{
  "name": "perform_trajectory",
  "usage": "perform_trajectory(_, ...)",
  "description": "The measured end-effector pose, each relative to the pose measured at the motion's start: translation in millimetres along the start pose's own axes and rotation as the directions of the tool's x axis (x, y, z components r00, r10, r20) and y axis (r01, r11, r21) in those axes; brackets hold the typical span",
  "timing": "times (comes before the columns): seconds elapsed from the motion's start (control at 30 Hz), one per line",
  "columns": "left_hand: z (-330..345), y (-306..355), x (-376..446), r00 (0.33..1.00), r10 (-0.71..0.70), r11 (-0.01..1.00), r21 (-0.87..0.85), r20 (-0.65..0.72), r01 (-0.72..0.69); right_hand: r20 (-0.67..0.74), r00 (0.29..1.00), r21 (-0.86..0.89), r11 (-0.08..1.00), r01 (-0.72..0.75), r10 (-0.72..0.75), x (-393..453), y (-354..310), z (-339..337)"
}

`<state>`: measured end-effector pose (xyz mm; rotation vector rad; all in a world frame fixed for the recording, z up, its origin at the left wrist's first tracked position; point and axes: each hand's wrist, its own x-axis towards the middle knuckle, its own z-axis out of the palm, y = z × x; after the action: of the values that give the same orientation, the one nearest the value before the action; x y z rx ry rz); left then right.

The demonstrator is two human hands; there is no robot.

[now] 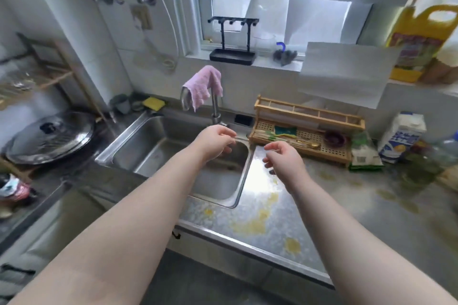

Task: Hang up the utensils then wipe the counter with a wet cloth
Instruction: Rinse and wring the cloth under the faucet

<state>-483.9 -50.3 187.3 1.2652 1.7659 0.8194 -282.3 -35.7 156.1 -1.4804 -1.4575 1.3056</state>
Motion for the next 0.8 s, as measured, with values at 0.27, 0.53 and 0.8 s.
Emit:
perform_trajectory(0.27,-93.4,-44.9,47.0,0.996,-0.026,0.991,-0.136,-0.088,0.013,0.093,0.994,-0.031,0.998,0.052,-0.049,96.8,-53.5,139.8)
perform_trajectory(0.53,-164.3,-87.3,103.7,0.995,-0.083,0.992,-0.096,-0.055,0.078,-0.012,0.989,-0.025,0.989,0.147,-0.147,175.1,-106.6,232.9)
perform_trajectory(0.8,-177.7,-108.2,153.6,0.985,-0.166,0.971,-0.167,0.036,0.170,-0.155,0.963,-0.218,0.958,0.184,-0.220,198.6,-103.7,240.1)
